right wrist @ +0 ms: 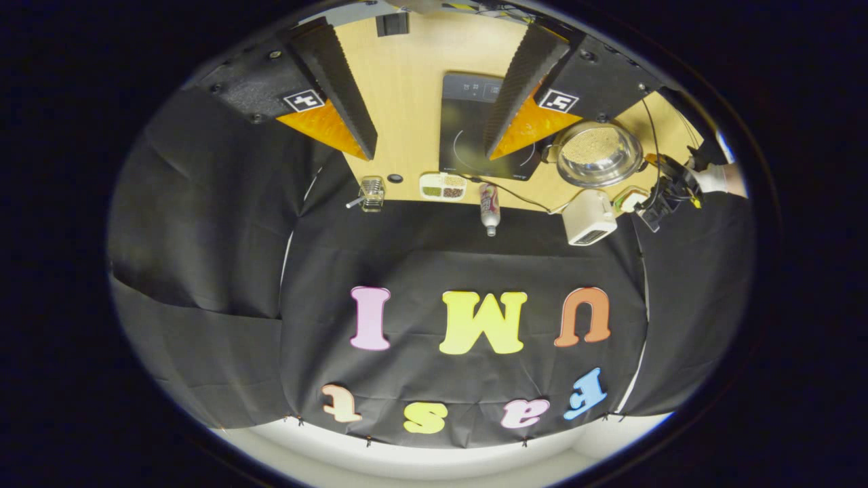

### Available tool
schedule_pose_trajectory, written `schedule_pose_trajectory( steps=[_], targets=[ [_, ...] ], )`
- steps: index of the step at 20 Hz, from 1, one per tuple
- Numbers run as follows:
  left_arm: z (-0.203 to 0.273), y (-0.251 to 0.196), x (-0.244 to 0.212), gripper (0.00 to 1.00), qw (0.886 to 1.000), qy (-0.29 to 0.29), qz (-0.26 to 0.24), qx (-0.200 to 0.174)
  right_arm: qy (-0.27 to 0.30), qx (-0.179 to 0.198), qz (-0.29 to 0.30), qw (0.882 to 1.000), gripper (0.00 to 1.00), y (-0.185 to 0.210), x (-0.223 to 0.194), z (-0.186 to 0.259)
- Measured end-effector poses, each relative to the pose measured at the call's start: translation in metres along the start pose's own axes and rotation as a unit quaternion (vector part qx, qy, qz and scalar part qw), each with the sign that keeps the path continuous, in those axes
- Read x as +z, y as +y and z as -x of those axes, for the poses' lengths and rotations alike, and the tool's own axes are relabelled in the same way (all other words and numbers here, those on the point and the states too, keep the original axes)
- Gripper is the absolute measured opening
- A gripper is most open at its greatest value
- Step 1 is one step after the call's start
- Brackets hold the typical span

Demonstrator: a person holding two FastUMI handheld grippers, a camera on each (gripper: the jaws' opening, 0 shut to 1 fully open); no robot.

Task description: First push the handle of the pot to place it horizontally, then grasp the pot with both hands and set it on the induction cooktop.

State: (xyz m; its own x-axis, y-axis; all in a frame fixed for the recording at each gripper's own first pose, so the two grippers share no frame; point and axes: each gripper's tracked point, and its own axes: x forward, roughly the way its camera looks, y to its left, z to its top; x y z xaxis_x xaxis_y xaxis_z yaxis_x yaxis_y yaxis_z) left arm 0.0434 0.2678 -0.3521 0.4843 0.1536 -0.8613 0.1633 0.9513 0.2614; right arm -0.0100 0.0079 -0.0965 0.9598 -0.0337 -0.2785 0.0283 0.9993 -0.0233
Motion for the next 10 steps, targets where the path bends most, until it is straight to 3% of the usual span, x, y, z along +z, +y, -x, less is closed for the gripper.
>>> schedule_pose_trajectory(
  steps=[10],
  targets=[
    [-0.011, 0.011, 0.007, 0.00, 1.000, -0.002, 0.001, 0.004, 0.004, -0.002, 0.005, 1.000, 0.99, 0.002, -0.002, 0.006]
  ],
)
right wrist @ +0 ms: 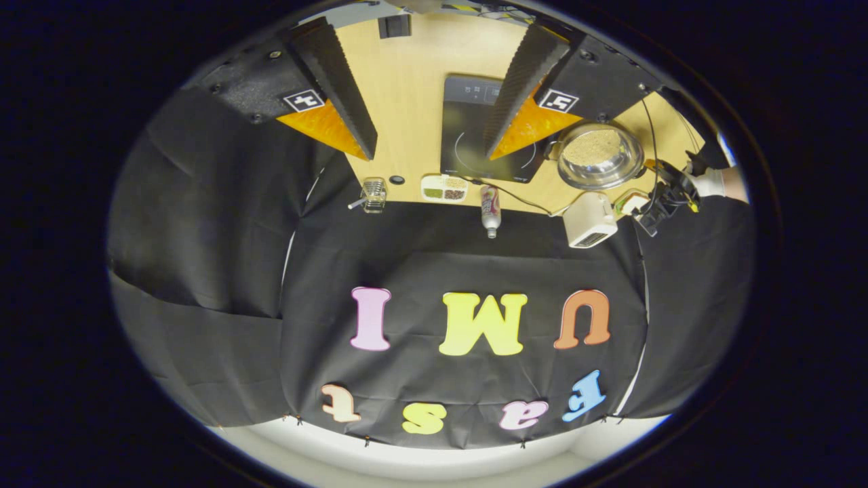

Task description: First push the handle of the pot to place it horizontally, then grasp the pot with both hands and set it on the induction cooktop.

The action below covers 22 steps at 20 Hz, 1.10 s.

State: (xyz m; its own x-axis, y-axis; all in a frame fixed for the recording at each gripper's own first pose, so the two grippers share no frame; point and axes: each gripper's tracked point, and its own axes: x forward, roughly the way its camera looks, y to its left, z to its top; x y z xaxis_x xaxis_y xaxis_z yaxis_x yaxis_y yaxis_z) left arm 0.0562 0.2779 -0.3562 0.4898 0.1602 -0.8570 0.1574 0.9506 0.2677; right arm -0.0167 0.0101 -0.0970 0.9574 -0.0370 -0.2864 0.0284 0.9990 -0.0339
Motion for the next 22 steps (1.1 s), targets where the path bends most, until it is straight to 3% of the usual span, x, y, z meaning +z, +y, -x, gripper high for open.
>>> schedule_pose_trajectory(
  steps=[1, 2, 3, 7, 10, 11, 12, 13, 14, 16, 19, 22],
  targets=[
    [-0.001, 0.000, -0.003, 0.00, 1.000, 0.004, 0.002, -0.002, 0.000, 0.000, 0.001, 1.000, 0.99, 0.001, 0.000, 0.000],
    [-0.001, 0.001, -0.004, 0.08, 1.000, 0.005, 0.005, 0.000, 0.001, 0.000, 0.002, 1.000, 0.99, 0.001, -0.002, 0.000],
    [0.001, 0.001, -0.002, 0.00, 1.000, -0.001, 0.008, 0.002, 0.002, 0.001, 0.002, 1.000, 0.99, 0.002, -0.003, 0.000],
    [0.019, -0.006, 0.000, 0.00, 0.999, -0.033, 0.025, -0.009, 0.012, 0.009, -0.006, 1.000, 0.99, 0.009, -0.010, -0.006],
    [0.042, -0.010, 0.002, 0.00, 0.995, -0.076, 0.064, -0.021, 0.034, 0.027, -0.012, 0.999, 0.99, 0.026, -0.022, -0.019],
    [0.048, -0.008, 0.003, 0.07, 0.993, -0.085, 0.079, -0.023, 0.044, 0.036, -0.012, 0.998, 0.99, 0.034, -0.025, -0.024],
    [0.054, -0.008, 0.002, 0.00, 0.991, -0.094, 0.090, -0.027, 0.054, 0.046, -0.012, 0.997, 0.97, 0.043, -0.029, -0.031],
    [0.059, -0.006, 0.003, 0.02, 0.990, -0.100, 0.097, -0.033, 0.063, 0.059, -0.011, 0.996, 0.98, 0.054, -0.032, -0.039],
    [0.062, -0.002, 0.002, 0.30, 0.989, -0.105, 0.102, -0.029, 0.072, 0.072, -0.009, 0.995, 0.99, 0.065, -0.034, -0.046],
    [0.065, 0.011, -0.001, 0.75, 0.988, -0.104, 0.110, -0.014, 0.085, 0.099, -0.001, 0.991, 0.99, 0.088, -0.038, -0.062],
    [0.062, 0.023, 0.005, 0.97, 0.987, -0.095, 0.129, 0.005, 0.115, 0.138, 0.000, 0.984, 0.97, 0.125, -0.048, -0.091],
    [0.052, 0.021, 0.019, 0.97, 0.986, -0.084, 0.142, 0.002, 0.164, 0.172, -0.011, 0.971, 0.97, 0.164, -0.069, -0.124]
  ],
)
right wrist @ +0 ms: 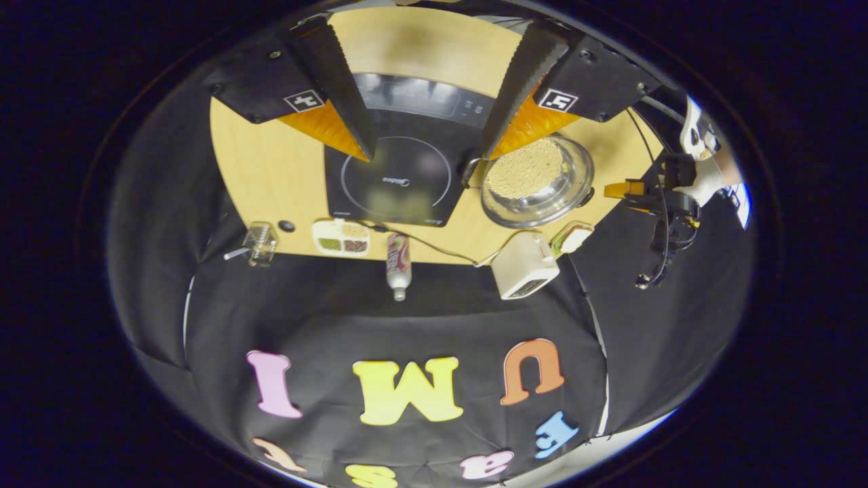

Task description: First push the handle of the pot to place it horizontally, then grasp the pot with both hands and set it on the induction cooktop.

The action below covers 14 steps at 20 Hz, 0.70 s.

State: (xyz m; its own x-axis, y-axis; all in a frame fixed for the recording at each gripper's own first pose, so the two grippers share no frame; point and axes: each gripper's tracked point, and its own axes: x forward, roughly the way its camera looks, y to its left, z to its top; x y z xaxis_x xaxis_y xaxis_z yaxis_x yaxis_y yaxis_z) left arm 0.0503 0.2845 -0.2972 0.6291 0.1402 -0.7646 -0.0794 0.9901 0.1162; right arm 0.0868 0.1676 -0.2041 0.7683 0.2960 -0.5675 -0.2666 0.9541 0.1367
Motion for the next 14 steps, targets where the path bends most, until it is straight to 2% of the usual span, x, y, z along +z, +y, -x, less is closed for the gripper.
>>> schedule_pose_trajectory(
  steps=[2, 4, 7, 9, 10, 14],
  targets=[
    [-0.012, -0.006, 0.006, 0.97, 1.000, 0.011, -0.010, 0.002, 0.028, 0.012, -0.003, 1.000, 0.96, 0.012, -0.001, -0.033],
    [-0.025, -0.010, 0.011, 0.97, 0.999, 0.023, -0.022, 0.004, 0.060, 0.027, -0.017, 0.998, 0.90, 0.026, -0.006, -0.066],
    [-0.046, -0.018, 0.015, 0.97, 0.999, 0.045, -0.026, -0.001, 0.105, 0.043, -0.042, 0.993, 0.95, 0.044, -0.014, -0.107],
    [-0.061, -0.017, 0.014, 0.97, 0.998, 0.064, -0.020, 0.002, 0.131, 0.043, -0.046, 0.989, 0.95, 0.053, -0.017, -0.133],
    [-0.069, -0.018, 0.014, 0.97, 0.997, 0.072, -0.016, 0.000, 0.141, 0.043, -0.047, 0.988, 0.88, 0.056, -0.020, -0.143],
    [-0.089, -0.016, 0.010, 0.97, 0.995, 0.102, 0.003, -0.006, 0.189, 0.028, -0.055, 0.980, 0.83, 0.061, -0.032, -0.182]
  ],
)
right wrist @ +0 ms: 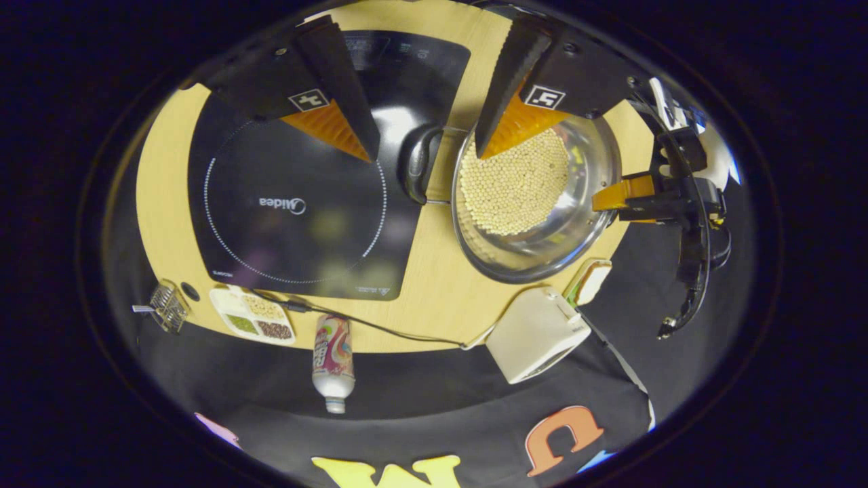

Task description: First push the handle of the pot to place it horizontally, then grasp the pot with both hands and set it on the induction cooktop.

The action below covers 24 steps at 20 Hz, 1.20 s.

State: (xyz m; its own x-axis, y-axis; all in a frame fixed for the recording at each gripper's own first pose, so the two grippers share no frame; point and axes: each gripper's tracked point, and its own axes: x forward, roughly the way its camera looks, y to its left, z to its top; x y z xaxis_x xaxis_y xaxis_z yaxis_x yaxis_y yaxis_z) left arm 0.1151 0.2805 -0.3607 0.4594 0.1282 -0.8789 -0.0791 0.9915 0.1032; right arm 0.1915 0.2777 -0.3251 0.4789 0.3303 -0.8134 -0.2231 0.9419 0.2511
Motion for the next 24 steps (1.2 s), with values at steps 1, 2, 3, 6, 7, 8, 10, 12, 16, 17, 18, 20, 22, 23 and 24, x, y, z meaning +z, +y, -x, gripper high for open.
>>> schedule_pose_trajectory(
  steps=[1, 2, 3, 6, 7, 8, 10, 12, 16, 17, 18, 20, 22, 23, 24],
  targets=[
    [-0.004, 0.003, -0.001, 0.97, 1.000, 0.006, 0.000, 0.002, 0.012, 0.003, -0.011, 1.000, 0.89, 0.004, -0.002, -0.006],
    [-0.009, 0.005, 0.000, 1.00, 1.000, 0.010, -0.001, 0.003, 0.021, 0.005, -0.016, 1.000, 0.86, 0.008, -0.003, -0.011],
    [-0.011, 0.007, 0.000, 0.97, 1.000, 0.015, -0.001, 0.003, 0.028, -0.001, -0.016, 0.999, 0.83, 0.008, -0.003, -0.015],
    [-0.019, 0.004, -0.004, 0.99, 0.999, 0.034, -0.004, -0.013, 0.031, -0.022, -0.017, 0.999, 0.76, 0.006, 0.003, -0.018],
    [-0.020, 0.001, -0.005, 0.85, 0.999, 0.039, -0.003, -0.025, 0.036, -0.028, -0.025, 0.999, 0.66, 0.005, 0.004, -0.017],
    [-0.022, -0.001, -0.005, 0.82, 0.999, 0.042, -0.004, -0.025, 0.040, -0.029, -0.033, 0.998, 0.65, 0.004, 0.005, -0.019],
    [-0.023, 0.000, -0.005, 0.83, 0.998, 0.049, -0.014, -0.027, 0.047, -0.026, -0.051, 0.997, 0.65, 0.004, 0.008, -0.020],
    [-0.023, -0.001, -0.004, 0.63, 0.998, 0.055, -0.015, -0.032, 0.057, -0.022, -0.066, 0.996, 0.64, 0.004, 0.008, -0.019],
    [-0.024, -0.001, -0.006, 0.69, 0.997, 0.064, -0.005, -0.039, 0.056, -0.016, -0.062, 0.996, 0.61, 0.004, 0.010, -0.020],
    [-0.024, -0.001, -0.006, 0.68, 0.997, 0.066, -0.003, -0.037, 0.055, -0.015, -0.063, 0.996, 0.60, 0.003, 0.010, -0.020],
    [-0.023, -0.001, -0.007, 0.68, 0.997, 0.068, -0.004, -0.034, 0.054, -0.014, -0.061, 0.997, 0.57, 0.004, 0.009, -0.020],
    [-0.023, -0.001, -0.007, 0.67, 0.996, 0.077, -0.002, -0.035, 0.052, -0.012, -0.061, 0.997, 0.58, 0.004, 0.010, -0.020],
    [-0.023, -0.001, -0.006, 0.77, 0.997, 0.074, -0.001, -0.036, 0.047, -0.009, -0.057, 0.997, 0.55, 0.004, 0.011, -0.020],
    [-0.023, -0.001, -0.005, 0.58, 0.997, 0.070, -0.001, -0.033, 0.044, -0.009, -0.051, 0.998, 0.55, 0.004, 0.011, -0.019],
    [-0.021, -0.001, -0.004, 0.66, 0.997, 0.067, 0.000, -0.029, 0.042, -0.010, -0.050, 0.998, 0.55, 0.004, 0.011, -0.019]
  ],
)
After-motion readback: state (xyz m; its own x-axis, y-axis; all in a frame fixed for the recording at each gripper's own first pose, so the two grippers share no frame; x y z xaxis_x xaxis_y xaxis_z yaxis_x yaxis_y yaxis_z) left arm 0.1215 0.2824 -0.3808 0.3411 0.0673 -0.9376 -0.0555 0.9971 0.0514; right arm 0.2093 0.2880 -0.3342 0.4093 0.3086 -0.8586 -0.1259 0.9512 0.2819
